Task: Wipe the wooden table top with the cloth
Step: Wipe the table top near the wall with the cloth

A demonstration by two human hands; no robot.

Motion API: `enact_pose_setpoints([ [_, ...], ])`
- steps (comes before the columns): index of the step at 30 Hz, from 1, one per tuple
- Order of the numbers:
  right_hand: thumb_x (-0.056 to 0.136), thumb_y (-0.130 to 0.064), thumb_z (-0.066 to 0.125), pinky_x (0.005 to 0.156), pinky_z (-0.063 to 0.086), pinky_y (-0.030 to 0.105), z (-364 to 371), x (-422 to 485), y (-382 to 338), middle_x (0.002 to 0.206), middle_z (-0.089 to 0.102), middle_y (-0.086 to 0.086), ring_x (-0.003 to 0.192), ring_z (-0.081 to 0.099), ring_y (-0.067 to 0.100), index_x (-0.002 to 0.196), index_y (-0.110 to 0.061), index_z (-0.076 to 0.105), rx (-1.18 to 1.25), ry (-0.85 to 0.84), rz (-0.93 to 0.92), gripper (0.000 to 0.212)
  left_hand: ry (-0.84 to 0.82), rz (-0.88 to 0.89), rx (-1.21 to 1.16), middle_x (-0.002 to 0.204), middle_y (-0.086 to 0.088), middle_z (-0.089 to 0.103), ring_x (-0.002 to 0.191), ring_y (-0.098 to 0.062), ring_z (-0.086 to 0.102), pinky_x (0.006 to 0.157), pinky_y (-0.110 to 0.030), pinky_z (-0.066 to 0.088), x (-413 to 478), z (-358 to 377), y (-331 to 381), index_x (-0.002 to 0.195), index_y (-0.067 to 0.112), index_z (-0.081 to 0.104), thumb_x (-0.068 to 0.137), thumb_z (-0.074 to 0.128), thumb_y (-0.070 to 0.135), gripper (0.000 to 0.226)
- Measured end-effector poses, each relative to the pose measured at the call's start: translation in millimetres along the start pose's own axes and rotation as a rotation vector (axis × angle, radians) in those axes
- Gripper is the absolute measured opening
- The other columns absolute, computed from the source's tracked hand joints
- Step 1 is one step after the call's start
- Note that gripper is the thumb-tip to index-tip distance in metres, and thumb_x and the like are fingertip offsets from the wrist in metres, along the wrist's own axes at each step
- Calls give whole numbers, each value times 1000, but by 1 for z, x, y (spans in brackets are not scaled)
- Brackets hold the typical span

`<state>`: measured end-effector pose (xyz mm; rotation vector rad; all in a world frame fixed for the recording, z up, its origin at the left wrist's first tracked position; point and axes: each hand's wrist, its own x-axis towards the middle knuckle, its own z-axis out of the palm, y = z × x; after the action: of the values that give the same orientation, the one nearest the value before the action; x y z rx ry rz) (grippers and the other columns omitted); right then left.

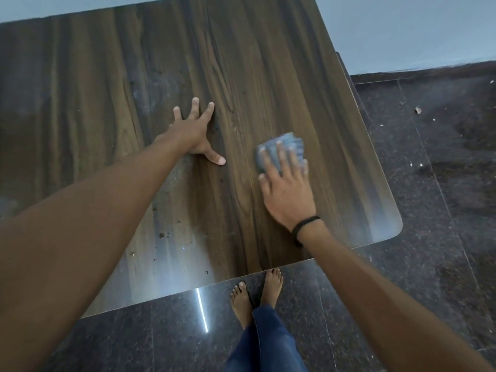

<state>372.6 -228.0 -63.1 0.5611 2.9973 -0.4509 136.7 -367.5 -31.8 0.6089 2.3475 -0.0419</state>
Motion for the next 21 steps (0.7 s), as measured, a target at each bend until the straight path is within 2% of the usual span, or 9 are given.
enact_pose_setpoints([
  [2, 107, -43, 25, 124, 2, 52, -1, -2, 4, 168, 6, -3, 155, 1, 21, 159, -37, 12, -35, -47, -225, 55, 22, 14, 1, 157, 7, -32, 143, -46, -18, 112, -66, 19, -2, 1, -1, 147, 43, -23, 40, 85, 69, 154],
  [3, 107, -43, 25, 124, 3, 53, -5, 7, 12, 168, 8, -4, 155, 3, 20, 159, -38, 13, -34, -38, -220, 54, 37, 18, 2, 158, 7, -31, 143, -46, -17, 112, -65, 19, -3, 1, -1, 148, 42, -22, 42, 85, 69, 153],
  [6, 106, -42, 27, 124, 2, 54, -10, 45, 9, 168, 7, -1, 155, 2, 23, 160, -35, 15, 45, 25, 69, 55, 26, 10, 10, 158, 5, -31, 143, -47, -17, 113, -65, 18, -5, -1, 2, 148, 41, -22, 43, 85, 67, 153],
  [7, 106, -43, 27, 123, 2, 53, -6, 44, -1, 168, 6, 0, 155, 1, 25, 160, -35, 14, 26, 21, 46, 55, 22, 11, 12, 158, 5, -30, 143, -48, -17, 113, -65, 18, -6, -2, 3, 149, 40, -22, 44, 85, 67, 153],
  [9, 106, -45, 24, 123, 3, 53, 2, 32, -1, 168, 4, -4, 155, -1, 22, 159, -38, 11, -22, -30, -172, 56, 32, 23, 16, 158, 4, -30, 143, -47, -16, 113, -64, 18, -7, 0, 4, 149, 39, -21, 44, 85, 67, 152],
  [10, 105, -46, 23, 123, 3, 55, -1, 33, 9, 168, 3, -6, 155, -1, 19, 159, -41, 9, -21, -61, -219, 56, 42, 25, 14, 158, 5, -30, 144, -47, -16, 113, -64, 18, -8, 0, 3, 150, 39, -20, 45, 85, 67, 152],
  [14, 106, -43, 27, 122, 0, 57, -11, 66, 3, 169, 1, -2, 155, -3, 23, 160, -37, 10, 77, -15, 120, 57, 48, 26, 7, 158, 5, -30, 144, -47, -15, 113, -64, 18, -8, 0, 0, 149, 40, -21, 43, 85, 69, 152],
  [18, 106, -46, 19, 123, -2, 53, -10, 57, 6, 168, 3, -8, 154, -3, 16, 159, -42, 6, -18, -64, -156, 54, 76, 46, 14, 159, 5, -27, 145, -46, -14, 112, -63, 21, -4, 4, -3, 150, 40, -18, 41, 83, 73, 152],
  [21, 107, -44, 21, 122, -1, 54, -18, 87, 17, 169, 5, -4, 155, -1, 20, 159, -39, 10, 44, -9, 55, 54, 83, 41, 19, 159, 6, -27, 145, -46, -14, 111, -62, 22, -4, 3, -5, 151, 40, -17, 41, 82, 73, 152],
])
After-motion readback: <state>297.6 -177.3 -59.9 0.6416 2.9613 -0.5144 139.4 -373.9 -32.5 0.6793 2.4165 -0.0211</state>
